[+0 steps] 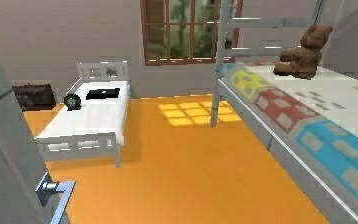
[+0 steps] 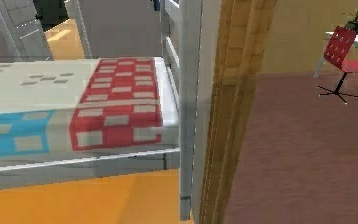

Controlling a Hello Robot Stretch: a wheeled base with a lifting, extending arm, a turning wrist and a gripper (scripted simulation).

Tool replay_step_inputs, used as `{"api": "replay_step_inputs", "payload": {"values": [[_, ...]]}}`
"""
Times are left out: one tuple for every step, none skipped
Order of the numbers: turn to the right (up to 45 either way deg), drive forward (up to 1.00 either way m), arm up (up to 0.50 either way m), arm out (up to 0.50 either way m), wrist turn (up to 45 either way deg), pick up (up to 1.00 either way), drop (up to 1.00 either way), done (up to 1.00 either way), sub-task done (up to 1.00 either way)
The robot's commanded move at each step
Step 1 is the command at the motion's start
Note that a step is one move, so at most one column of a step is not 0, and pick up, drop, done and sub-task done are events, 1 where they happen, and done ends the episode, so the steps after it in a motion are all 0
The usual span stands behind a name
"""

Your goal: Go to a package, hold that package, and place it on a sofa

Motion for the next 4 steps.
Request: {"api": "replay_step_inputs", "payload": {"values": [[0.0,0.25,0.00,0.00,0.0,0.00,0.00,0.00,0.00],[-3.0,0.00,0.00,0.00,0.0,0.00,0.00,0.00,0.00],[0.0,1.00,0.00,0.00,0.0,0.00,0.00,0.00,0.00],[-3.0,0.00,0.00,0.00,0.0,0.00,0.00,0.00,0.00]]}}
